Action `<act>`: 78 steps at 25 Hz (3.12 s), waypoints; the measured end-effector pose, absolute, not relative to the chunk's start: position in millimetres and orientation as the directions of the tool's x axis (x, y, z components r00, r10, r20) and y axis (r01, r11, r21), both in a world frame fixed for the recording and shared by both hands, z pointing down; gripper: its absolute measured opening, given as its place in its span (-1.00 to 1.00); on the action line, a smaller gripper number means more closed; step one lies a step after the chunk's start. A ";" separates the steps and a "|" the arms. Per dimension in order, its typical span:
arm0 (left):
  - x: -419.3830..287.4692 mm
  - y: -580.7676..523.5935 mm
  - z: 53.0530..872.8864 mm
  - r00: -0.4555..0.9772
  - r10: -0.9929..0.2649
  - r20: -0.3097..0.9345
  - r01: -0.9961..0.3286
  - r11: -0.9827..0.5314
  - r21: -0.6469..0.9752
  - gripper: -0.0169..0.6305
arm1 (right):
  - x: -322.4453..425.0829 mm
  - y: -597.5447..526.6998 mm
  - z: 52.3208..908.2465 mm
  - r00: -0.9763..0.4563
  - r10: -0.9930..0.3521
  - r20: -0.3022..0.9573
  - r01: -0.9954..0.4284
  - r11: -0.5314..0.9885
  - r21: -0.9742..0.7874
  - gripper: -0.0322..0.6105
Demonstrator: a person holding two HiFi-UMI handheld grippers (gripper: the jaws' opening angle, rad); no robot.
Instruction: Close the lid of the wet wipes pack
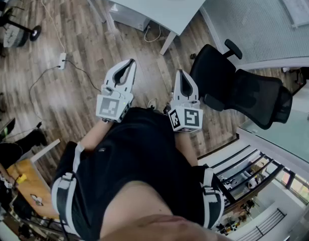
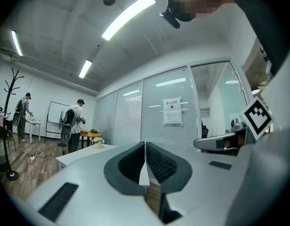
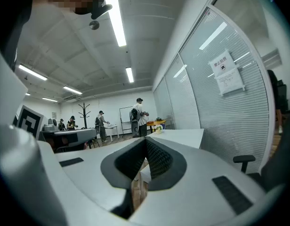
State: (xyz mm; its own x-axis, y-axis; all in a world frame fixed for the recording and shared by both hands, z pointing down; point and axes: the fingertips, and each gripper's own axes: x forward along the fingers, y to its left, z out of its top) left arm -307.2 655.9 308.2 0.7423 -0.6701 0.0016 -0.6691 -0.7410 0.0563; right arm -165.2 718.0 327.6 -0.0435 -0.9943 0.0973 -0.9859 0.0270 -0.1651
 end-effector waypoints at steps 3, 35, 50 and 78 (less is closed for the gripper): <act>-305.5 657.9 308.2 0.742 -0.671 0.010 -0.670 -0.740 0.058 -0.87 | -163.6 720.2 325.6 -0.042 -0.995 0.095 -0.986 0.026 -0.165 -0.83; -196.0 636.4 348.9 0.676 -0.732 0.087 -0.737 -0.671 0.077 -0.87 | -35.0 691.7 370.2 -0.115 -0.987 0.114 -0.971 0.087 -0.222 -0.39; -130.1 390.8 343.9 0.731 -0.681 0.049 -0.681 -0.723 0.120 -0.87 | 20.8 471.0 352.7 -0.037 -0.992 0.123 -0.984 0.015 -0.180 -0.39; 69.8 -76.6 406.8 0.527 -0.781 0.336 -0.849 -0.499 0.173 -0.87 | 232.1 -69.9 364.7 -0.342 -0.902 0.263 -0.926 0.277 -0.256 -0.39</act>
